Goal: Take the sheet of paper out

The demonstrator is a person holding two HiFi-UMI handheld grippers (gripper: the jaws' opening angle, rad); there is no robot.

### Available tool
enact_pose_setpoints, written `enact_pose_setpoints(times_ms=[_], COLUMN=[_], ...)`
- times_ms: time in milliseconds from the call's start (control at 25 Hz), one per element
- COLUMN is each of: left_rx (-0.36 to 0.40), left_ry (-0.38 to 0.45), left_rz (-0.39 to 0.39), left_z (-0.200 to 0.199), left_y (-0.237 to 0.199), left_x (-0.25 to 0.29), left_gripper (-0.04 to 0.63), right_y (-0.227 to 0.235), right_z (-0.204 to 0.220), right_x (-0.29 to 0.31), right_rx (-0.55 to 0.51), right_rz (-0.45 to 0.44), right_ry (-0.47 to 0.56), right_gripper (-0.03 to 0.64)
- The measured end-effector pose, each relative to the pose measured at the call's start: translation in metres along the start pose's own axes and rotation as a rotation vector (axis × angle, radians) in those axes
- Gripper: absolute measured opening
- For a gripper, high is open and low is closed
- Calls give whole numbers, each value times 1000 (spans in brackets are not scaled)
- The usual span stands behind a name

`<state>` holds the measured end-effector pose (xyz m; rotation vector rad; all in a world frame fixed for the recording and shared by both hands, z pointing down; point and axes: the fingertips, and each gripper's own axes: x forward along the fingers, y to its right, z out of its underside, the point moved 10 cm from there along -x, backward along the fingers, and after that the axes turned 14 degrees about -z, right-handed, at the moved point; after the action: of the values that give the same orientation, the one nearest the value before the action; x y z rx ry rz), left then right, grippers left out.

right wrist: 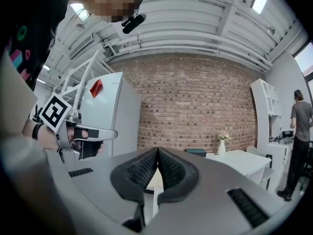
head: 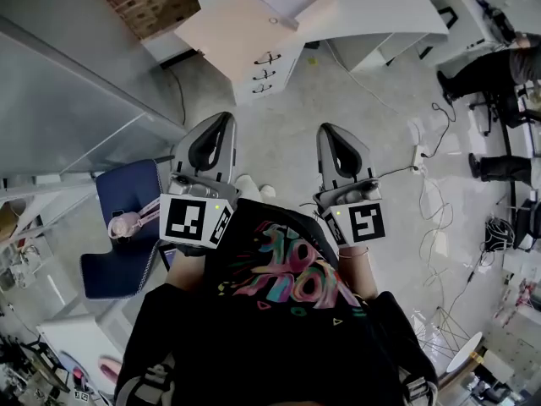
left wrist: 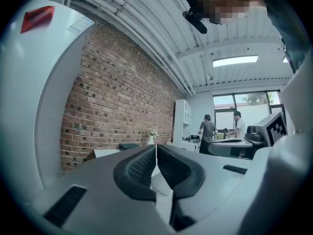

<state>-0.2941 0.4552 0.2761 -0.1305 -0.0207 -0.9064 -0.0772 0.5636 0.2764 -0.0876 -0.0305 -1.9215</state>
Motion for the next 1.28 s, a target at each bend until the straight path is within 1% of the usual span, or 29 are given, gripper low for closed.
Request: enact_pose_setpoints(times_ms=[80,200,360,480,640,840,960,1120,1280], left_rx=[-1,-1,-5,-6,-4,-18,-22,-25,-32], left_ry=[1,-7,-16,-14,-5,-9,-14,-12,-22], left_rz=[-9,-23,-41,-55,-70,-99,-108,-116,-115], left_z=[1,4,10,12,3,-8,-14,-21,-21], left_y=[4,6,2,-7,-26,-60,-79,-101,-115], left_x=[3,13,43,80,139,224,268,311,337], left_gripper=[28,28,28,28,28,28,28,28,28], right_y=[5,14,39,69,113,175,207,238,256], right_z=[2,-1,7,17,21,4,-2,-3,3], right_x=[0,9,27,56,107,188,229,271,292], right_rx=[5,25,37,53,56,51,45,34,22], right_rz=[-5,-9,-22,-35,-57,-72,-82,-85,-84], right_ry=[-2,39,32,18,-22,4,-3,-26,-68], right_gripper=[17,17,17,17,17,18,18,18,18])
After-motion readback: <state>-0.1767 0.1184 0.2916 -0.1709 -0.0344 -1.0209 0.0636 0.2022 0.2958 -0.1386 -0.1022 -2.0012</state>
